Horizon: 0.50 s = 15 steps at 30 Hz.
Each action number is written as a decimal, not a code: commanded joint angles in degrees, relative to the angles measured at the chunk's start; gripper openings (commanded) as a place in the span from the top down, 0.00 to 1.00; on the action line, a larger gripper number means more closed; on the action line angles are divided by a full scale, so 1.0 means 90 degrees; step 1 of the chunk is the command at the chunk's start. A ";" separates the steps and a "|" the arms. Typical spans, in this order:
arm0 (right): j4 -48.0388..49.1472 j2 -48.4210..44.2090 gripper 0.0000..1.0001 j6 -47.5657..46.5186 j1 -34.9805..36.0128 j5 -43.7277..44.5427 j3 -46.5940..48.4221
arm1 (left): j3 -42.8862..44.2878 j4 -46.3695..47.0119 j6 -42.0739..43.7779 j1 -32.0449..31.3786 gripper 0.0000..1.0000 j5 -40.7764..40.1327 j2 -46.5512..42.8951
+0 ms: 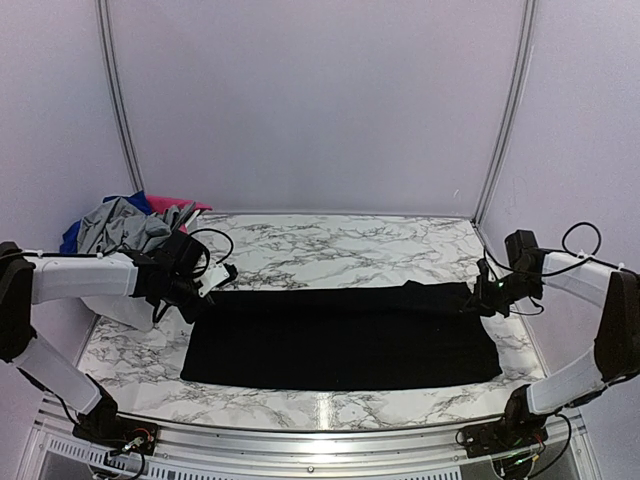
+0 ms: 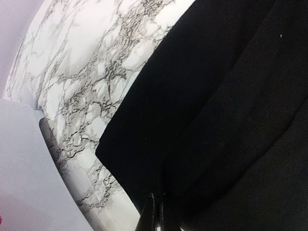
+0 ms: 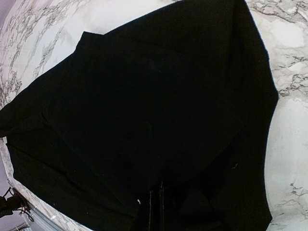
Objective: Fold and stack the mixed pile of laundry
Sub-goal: Fold the 1/3-folded T-shirt at the center of the board.
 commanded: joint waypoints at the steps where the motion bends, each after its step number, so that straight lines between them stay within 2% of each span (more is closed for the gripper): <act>1: -0.0218 -0.0318 1.00 0.0136 -0.0070 0.0002 0.0310 | -0.0008 0.0036 0.0046 0.0032 1.00 -0.0490 -0.0089; 7: -0.0113 -0.0279 1.00 0.0135 -0.0070 -0.0124 -0.0190 | -0.0106 0.0049 0.0200 0.0027 1.00 -0.0429 -0.0017; 12: -0.0293 -0.0233 1.00 0.0173 -0.0070 -0.0287 -0.0189 | -0.0174 0.0145 0.0076 0.0032 0.92 -0.0556 -0.0087; 13: -0.0369 -0.0215 0.96 0.0163 -0.0070 -0.0296 -0.0198 | -0.0179 0.0175 0.0067 0.0032 0.88 -0.0565 -0.0158; 15: -0.0716 -0.0316 0.72 0.0211 -0.0070 -0.0277 -0.0132 | -0.0131 0.0215 0.0001 0.0032 0.71 -0.0611 -0.0334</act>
